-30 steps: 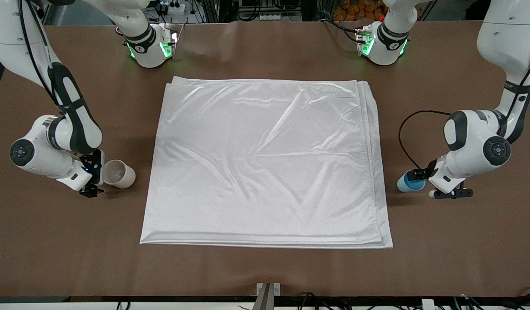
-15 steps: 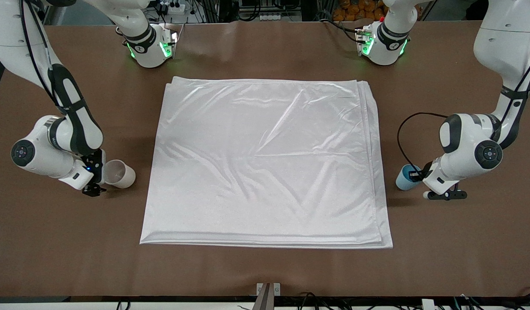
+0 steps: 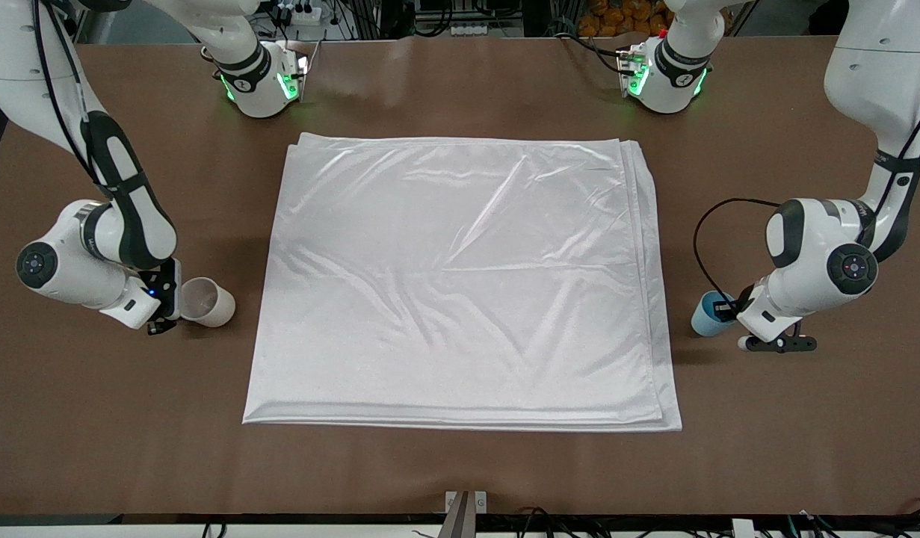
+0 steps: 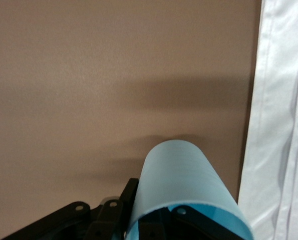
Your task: Place blue cup into white mug on cloth
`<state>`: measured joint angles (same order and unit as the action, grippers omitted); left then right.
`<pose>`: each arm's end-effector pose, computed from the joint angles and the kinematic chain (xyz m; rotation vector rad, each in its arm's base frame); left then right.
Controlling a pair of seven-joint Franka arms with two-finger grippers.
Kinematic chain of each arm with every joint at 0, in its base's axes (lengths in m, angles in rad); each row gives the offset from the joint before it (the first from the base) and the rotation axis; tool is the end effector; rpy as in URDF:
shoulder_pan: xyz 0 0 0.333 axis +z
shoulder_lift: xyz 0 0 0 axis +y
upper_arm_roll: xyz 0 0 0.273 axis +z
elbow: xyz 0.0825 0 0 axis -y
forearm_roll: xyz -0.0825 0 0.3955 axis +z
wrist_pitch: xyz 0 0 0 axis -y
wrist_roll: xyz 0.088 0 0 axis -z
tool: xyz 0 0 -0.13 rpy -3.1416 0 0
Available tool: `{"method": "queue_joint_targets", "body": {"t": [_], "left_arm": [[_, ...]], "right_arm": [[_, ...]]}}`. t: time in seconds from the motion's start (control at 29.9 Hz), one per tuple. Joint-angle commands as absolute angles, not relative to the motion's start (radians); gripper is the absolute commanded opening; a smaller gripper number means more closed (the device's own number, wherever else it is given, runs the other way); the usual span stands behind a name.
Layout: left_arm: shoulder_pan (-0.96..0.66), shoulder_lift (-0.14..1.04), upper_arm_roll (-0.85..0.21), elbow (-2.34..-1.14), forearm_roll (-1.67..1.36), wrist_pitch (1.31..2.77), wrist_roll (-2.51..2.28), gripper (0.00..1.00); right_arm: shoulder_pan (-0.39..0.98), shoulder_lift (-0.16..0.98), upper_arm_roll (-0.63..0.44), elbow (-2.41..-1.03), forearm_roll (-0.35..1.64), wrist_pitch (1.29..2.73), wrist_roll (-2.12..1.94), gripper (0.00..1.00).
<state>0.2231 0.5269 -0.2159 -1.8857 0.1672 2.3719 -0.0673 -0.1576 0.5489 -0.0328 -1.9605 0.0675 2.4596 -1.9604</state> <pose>0.6184 0.0080 0.1610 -3.1341 0.0316 0.0372 0.5839 -0.1124 0.1185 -2.0129 -2.3404 0.0034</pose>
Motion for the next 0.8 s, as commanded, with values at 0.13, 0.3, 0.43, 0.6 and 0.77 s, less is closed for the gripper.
{"method": "queue_joint_targets", "body": {"t": [0.13,0.3,0.43,0.6,0.77], "left_arm": [[0.206,0.508,-0.222,-1.799,0.189,2.243,-0.034,0.0],[0.193,0.508,-0.236,-1.76,0.19,2.183,-0.028,0.0],[0.193,0.508,-0.236,-1.758,0.19,2.177,-0.005,0.0],[0.195,0.506,-0.239,-1.756,0.189,2.172,0.006,0.0],[0.193,0.495,-0.242,-1.723,0.183,2.114,0.006,0.0]], "right_arm": [[-0.173,0.532,-0.021,-1.967,0.126,2.442,-1.999,0.0],[-0.187,0.514,-0.02,-1.965,0.163,2.427,-1.999,0.0],[-0.181,0.486,-0.014,-1.965,0.169,2.425,-1.993,0.0],[-0.149,0.448,-0.002,-1.965,0.17,2.405,-1.962,0.0],[-0.098,0.4,0.002,-1.963,0.169,2.372,-1.895,0.0]]}}
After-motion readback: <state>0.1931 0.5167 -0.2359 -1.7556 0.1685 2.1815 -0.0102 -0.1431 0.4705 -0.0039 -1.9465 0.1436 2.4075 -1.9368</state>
